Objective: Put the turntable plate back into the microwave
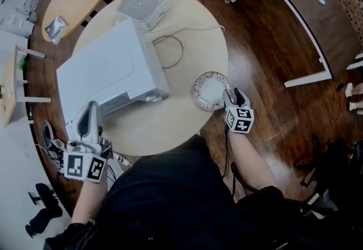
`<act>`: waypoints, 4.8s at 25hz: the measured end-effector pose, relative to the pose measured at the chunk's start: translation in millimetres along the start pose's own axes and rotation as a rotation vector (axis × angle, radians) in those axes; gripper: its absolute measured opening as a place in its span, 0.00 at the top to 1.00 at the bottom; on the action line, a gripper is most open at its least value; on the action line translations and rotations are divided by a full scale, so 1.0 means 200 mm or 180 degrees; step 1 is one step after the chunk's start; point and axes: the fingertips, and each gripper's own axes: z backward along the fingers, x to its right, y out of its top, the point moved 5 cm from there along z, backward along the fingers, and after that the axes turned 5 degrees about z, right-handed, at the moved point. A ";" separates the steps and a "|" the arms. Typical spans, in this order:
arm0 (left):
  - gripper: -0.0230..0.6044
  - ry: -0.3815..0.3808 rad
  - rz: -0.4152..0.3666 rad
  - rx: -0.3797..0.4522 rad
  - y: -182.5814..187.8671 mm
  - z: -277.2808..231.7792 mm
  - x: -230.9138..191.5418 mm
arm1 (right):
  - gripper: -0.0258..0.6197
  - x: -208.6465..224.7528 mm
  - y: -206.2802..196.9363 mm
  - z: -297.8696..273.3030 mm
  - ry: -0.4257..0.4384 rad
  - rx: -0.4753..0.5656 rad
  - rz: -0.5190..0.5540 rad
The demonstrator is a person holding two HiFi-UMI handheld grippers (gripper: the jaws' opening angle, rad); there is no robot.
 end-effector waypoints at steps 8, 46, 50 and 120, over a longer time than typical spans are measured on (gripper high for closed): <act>0.96 0.0022 -0.0054 -0.0054 0.02 -0.03 0.00 | 0.62 0.03 -0.06 -0.06 0.0030 -0.0083 -0.0108; 0.96 0.0318 0.0138 0.0027 -0.01 0.15 -0.18 | 0.67 -0.07 -0.19 -0.17 0.0296 -0.0250 -0.0766; 0.96 0.0322 0.0171 0.0062 -0.04 0.18 -0.21 | 0.69 -0.07 -0.20 -0.15 0.0212 -0.0267 -0.0846; 0.96 0.0027 0.0277 0.0495 -0.19 0.51 -0.68 | 0.91 -0.43 0.26 0.47 -0.0001 0.1301 -0.2871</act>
